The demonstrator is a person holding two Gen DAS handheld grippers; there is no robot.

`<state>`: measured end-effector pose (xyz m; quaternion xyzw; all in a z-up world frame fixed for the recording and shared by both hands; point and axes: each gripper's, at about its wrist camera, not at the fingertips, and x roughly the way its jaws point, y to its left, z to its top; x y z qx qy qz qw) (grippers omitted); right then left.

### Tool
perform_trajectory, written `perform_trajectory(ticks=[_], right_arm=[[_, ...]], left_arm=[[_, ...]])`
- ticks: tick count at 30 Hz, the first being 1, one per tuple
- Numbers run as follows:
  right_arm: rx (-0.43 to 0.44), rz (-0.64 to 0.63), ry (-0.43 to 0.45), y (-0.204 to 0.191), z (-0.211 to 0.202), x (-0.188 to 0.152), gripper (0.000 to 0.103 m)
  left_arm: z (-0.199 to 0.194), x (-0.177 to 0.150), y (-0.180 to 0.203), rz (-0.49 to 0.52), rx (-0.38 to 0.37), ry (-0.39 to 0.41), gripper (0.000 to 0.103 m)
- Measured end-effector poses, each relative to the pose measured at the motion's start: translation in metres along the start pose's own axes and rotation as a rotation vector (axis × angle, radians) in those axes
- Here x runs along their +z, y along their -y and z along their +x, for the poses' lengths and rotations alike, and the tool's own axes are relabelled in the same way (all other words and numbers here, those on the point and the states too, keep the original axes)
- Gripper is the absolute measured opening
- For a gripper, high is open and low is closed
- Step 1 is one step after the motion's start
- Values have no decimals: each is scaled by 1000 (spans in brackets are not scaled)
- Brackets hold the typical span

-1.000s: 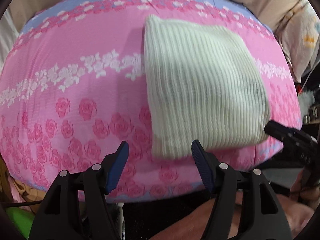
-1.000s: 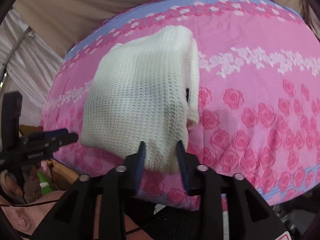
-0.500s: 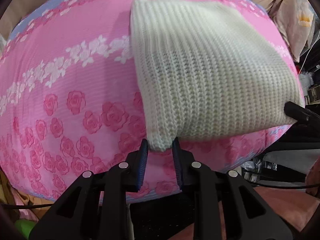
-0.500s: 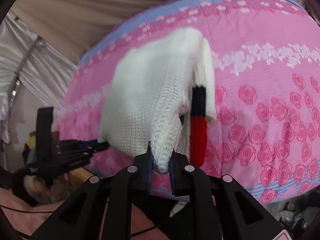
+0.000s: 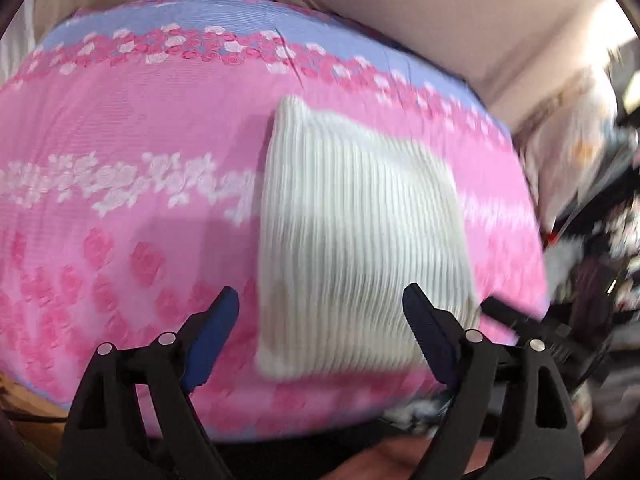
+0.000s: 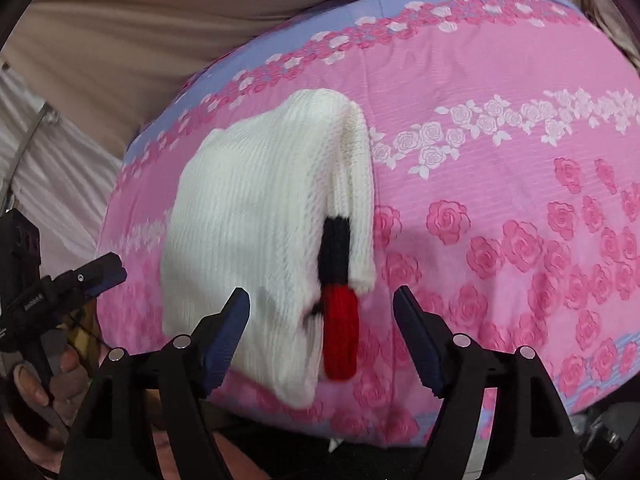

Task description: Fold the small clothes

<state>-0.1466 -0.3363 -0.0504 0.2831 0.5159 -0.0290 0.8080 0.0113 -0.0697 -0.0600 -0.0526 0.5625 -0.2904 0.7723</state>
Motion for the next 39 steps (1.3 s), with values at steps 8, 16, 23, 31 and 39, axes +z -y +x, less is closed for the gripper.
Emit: perform_trajectory(ticks=[8,16,23,31,39], right_arm=[[93,159,-84,17,54,13,77],[164,210,-104,20,72,8,86],[183,161,-75,12,77,16,52],[201,103,6,11,6,18,29],[143,115,-82,51,43,1,67]], left_arm=[[68,9,-19,-149,-6,-76,82],[101,2,-47,-339,-88,-114,96],[101,5,-32,-314,-78,-104,76],[59,6,7,-267,-187,-109,47],[92,-29,-9,-391,-97,-122,73]])
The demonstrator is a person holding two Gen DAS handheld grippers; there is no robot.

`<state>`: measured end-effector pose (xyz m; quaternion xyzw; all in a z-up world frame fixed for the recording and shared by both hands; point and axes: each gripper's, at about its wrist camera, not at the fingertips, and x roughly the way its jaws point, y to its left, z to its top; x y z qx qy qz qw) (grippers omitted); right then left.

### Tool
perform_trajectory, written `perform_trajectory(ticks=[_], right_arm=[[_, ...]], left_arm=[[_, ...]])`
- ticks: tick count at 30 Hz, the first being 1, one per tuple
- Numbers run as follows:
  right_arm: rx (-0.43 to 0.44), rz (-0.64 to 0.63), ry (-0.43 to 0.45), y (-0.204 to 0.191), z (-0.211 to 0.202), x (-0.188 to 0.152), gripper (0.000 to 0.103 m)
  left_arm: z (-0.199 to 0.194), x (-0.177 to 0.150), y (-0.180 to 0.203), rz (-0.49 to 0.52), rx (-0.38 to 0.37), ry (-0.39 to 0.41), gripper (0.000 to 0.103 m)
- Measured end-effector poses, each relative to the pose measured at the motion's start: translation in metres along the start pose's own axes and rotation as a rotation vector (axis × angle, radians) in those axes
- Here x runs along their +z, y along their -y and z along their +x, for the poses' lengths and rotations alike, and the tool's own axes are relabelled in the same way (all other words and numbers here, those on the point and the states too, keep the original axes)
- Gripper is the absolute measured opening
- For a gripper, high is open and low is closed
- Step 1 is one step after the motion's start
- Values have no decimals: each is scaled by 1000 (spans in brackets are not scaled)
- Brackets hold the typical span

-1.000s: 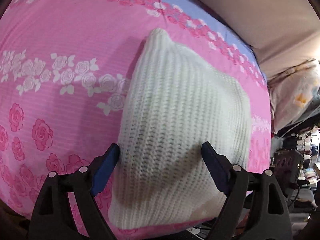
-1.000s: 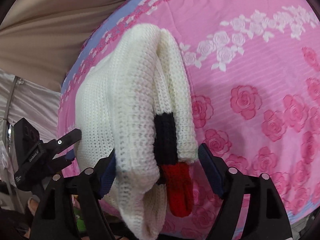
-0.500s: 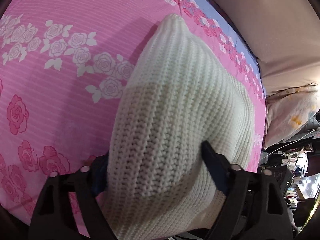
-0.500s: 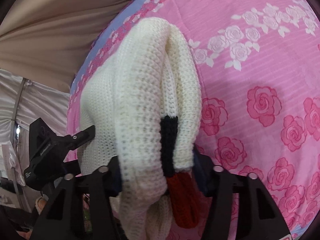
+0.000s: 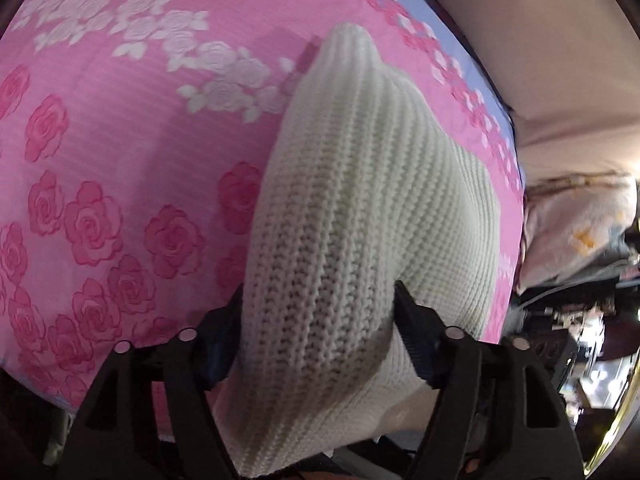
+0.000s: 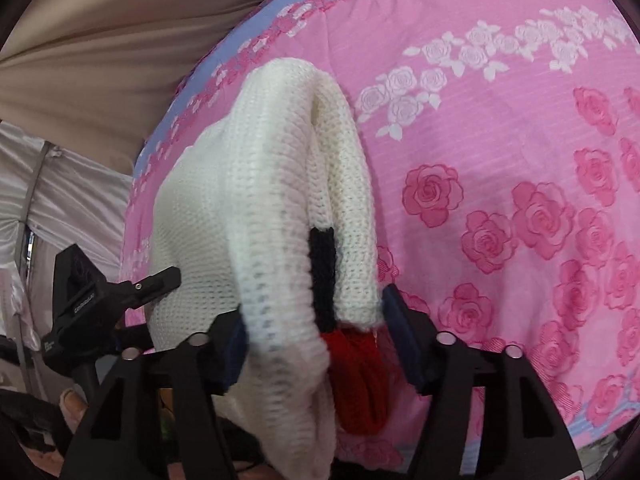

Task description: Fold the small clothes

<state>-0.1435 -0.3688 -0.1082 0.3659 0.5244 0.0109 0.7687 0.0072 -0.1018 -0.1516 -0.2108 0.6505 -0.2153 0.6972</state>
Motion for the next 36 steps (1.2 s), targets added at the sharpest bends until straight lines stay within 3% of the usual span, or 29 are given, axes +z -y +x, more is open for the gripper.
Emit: perform_trajectory(ticks=[4,6,7,8,9,11,12,15,19,24,29,36], right_arm=[[20,-3,-21,-2,18,4,83],[64,1,1,-2,21,7,87],[69,-5,4,-5,23,8,83],[87,-17,0,-7,24,10,57],[114,-12,-21,-8,28,12,54],[125,-12,-7,-11,23,12,45],[121,-27,2,-15,18,11,44],[134,-53,42,-30,-2,14,42],[148,-86,114,-45,-44,17,41],[156,-110,229,-67,-102,22,42],[169,-155,384,-102,-159,27,42],[198,-269,550,-170,-203,38,42]], left_arm=[[-1,8,-2,-6,26,74,86],[9,10,-4,-6,11,66,95],[12,11,-1,2,-3,80,98],[12,10,1,17,15,83,98],[15,10,7,38,26,81,96],[21,10,16,45,-33,39,79],[19,10,20,41,-28,42,76],[4,7,40,91,-21,54,51],[-24,1,63,128,-92,48,48],[-68,-5,106,262,-166,79,48],[-114,-5,147,383,-261,146,48],[-192,14,173,502,-353,278,49]])
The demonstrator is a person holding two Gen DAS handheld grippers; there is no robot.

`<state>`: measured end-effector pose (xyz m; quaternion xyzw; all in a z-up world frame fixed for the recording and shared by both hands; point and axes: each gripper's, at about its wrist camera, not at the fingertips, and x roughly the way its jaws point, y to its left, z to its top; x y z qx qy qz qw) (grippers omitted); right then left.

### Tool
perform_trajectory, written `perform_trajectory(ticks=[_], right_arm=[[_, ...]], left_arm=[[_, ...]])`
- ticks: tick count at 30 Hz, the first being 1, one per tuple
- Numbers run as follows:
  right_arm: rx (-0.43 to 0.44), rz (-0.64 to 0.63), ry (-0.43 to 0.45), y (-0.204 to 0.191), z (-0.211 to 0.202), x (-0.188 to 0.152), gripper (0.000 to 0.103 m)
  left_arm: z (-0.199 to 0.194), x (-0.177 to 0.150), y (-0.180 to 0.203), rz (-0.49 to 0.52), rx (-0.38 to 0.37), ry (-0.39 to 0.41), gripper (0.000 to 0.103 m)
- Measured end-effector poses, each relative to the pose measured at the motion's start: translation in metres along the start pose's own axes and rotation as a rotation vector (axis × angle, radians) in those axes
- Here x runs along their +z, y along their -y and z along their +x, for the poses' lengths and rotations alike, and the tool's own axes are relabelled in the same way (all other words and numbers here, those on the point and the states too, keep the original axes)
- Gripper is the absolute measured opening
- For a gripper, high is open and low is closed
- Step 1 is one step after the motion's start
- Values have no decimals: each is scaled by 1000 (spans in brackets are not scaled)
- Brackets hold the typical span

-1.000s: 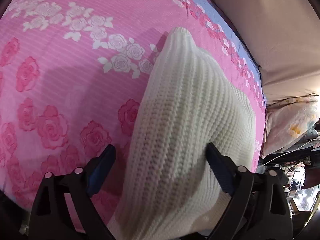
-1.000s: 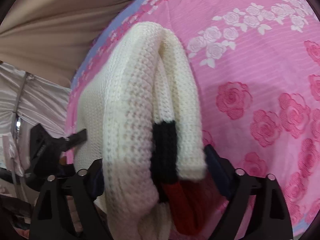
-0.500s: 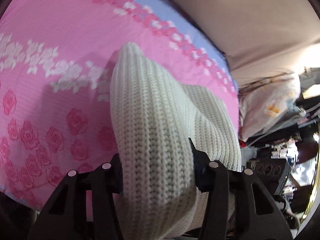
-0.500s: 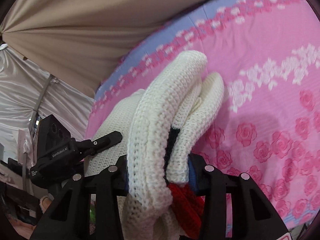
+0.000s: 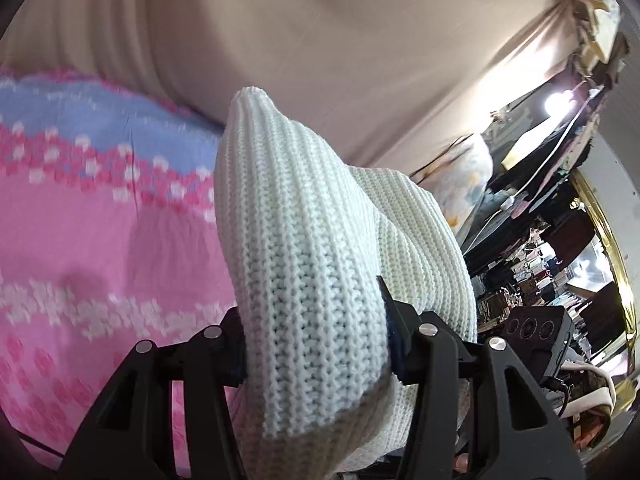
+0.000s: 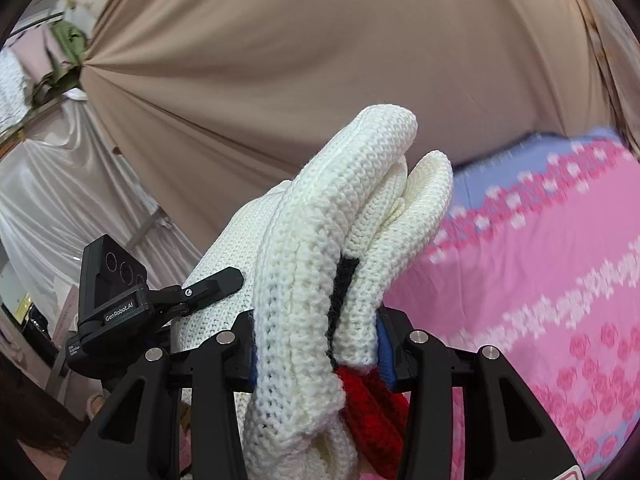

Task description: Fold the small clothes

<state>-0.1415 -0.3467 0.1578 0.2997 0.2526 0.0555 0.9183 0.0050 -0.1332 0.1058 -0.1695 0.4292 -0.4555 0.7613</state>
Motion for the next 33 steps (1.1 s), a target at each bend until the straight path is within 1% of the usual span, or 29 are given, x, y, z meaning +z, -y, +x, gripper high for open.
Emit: perform_trajectory(ticks=[2,5,9,14,18,19,23,27,29,31,33], right_arm=[[26,-24,31,-19,4,9,42],[69,-63,55,-46,16,18,42],[129,-117,69,-86,36,27,42],[194,-172,54,-136,65,28,42],[238,-193,23,-170,100,21,43],[245,-198,15,-177,108,19,43],[266,-196,-38,-203,156,4,43],[258,-174,-96,-213,205,-16,43],[237,-158,-128,-211,232,-31,43],[203,-149,-157,-207,258,-47,44],[145,-135,-197,-193,289,-70,44]], left_arm=[[-21,12,4,42,4,44,49],[-55,29,6,92,24,107,49],[-98,49,-5,127,56,186,49],[-149,69,-33,150,123,272,49],[-184,78,-62,138,169,315,50],[-193,81,-74,130,184,324,50],[-212,87,-112,97,231,332,50],[-217,92,-160,65,274,307,50],[-211,93,-188,53,294,283,51],[-196,92,-223,39,312,244,51],[-177,87,-258,28,321,206,52]])
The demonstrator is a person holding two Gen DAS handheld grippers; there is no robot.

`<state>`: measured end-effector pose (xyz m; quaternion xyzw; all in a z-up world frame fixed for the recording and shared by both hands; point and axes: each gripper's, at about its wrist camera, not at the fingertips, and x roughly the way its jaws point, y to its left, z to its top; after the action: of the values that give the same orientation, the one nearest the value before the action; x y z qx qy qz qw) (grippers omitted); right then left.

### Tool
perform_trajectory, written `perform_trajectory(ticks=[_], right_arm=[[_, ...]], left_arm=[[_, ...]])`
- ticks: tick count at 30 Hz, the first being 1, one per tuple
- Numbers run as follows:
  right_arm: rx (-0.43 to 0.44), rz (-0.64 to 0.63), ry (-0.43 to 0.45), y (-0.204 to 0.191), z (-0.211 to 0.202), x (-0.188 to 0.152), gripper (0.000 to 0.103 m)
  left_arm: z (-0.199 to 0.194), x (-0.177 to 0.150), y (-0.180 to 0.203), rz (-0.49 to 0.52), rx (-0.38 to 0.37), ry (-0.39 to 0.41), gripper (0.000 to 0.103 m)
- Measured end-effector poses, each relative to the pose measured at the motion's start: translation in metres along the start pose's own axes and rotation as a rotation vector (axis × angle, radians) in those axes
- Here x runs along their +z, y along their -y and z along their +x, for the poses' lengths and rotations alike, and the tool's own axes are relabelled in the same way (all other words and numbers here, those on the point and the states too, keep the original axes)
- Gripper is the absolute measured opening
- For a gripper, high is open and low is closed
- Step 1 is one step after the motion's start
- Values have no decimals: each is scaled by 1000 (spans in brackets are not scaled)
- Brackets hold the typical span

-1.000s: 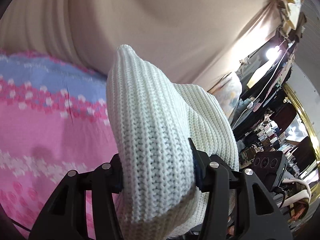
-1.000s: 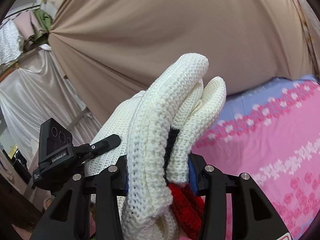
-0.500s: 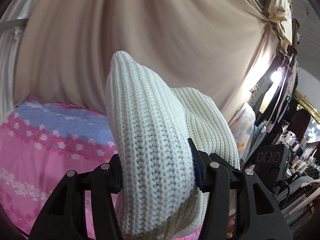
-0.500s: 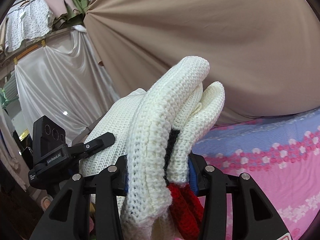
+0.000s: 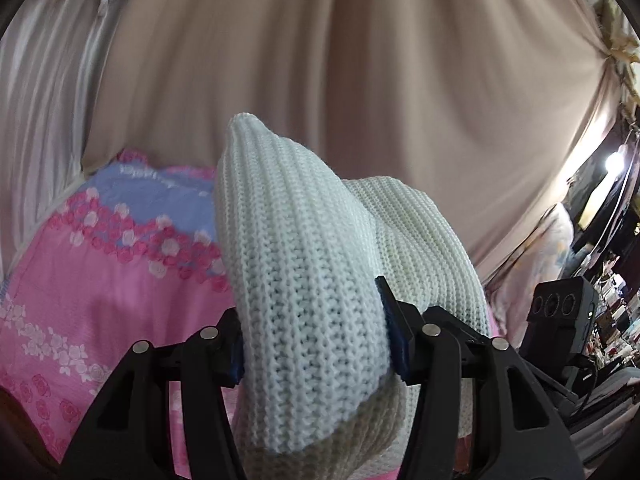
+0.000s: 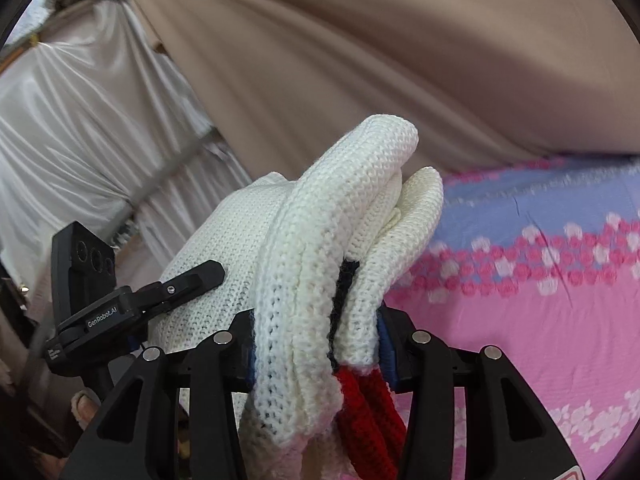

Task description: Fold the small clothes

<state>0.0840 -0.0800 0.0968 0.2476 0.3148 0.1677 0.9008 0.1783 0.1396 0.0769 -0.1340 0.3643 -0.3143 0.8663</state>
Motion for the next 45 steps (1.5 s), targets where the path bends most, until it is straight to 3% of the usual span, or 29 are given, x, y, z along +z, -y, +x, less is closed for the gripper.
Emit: perform_trajectory(ticks=[4,7,8,9,11,14,17,20,22,25,27,29,34,36,38,43,45], right_arm=[[-134,51,-119,63,67,-59,55],[-311,157,-291,118,100,-106,47],[-270,218,-281,126,88,-114,45],[-277,215,-235,119,70,-114,45],[-331,130,-206,94,46,-107,43],[-283,81,-208,60,31,-102,23],[-270,5,-270,44,50,-110,7],[-354,-28,-369,65,88,-128,0],[-341,22,-387,90,100,-134,0],[-322,42,-352,84,89,-117,0],[-327,36,-326,73,74,-112,7],[-329,59,-312,72,68,-113,25],[-378,63,-348,83,91,-121,29],[-358,75,-346,85,96,-119,27],[-347,41,-353,81,98,-112,13],[-343,-27,-263,63,74,-79,8],[-346,-10,-248,66,64,-74,29]], left_arm=[[75,-46,-57,-26,65,-117,56],[133,-101,-108,-100,230,-294,51],[134,-114,-119,-131,267,-321,51],[121,-117,-120,-154,241,-284,52],[90,-114,-108,-134,266,-233,50],[62,-109,-76,-35,291,-194,51],[70,-113,-53,37,314,-235,53],[94,-124,-49,56,376,-300,53],[106,-130,-49,40,392,-333,53],[112,-133,-47,69,428,-339,54],[113,-132,-46,64,429,-341,56],[112,-132,-47,60,432,-342,56],[111,-132,-47,60,434,-343,56],[112,-132,-47,60,440,-343,56],[108,-130,-47,53,439,-337,56],[91,-120,-53,25,448,-292,56],[84,-118,-57,19,458,-283,57]])
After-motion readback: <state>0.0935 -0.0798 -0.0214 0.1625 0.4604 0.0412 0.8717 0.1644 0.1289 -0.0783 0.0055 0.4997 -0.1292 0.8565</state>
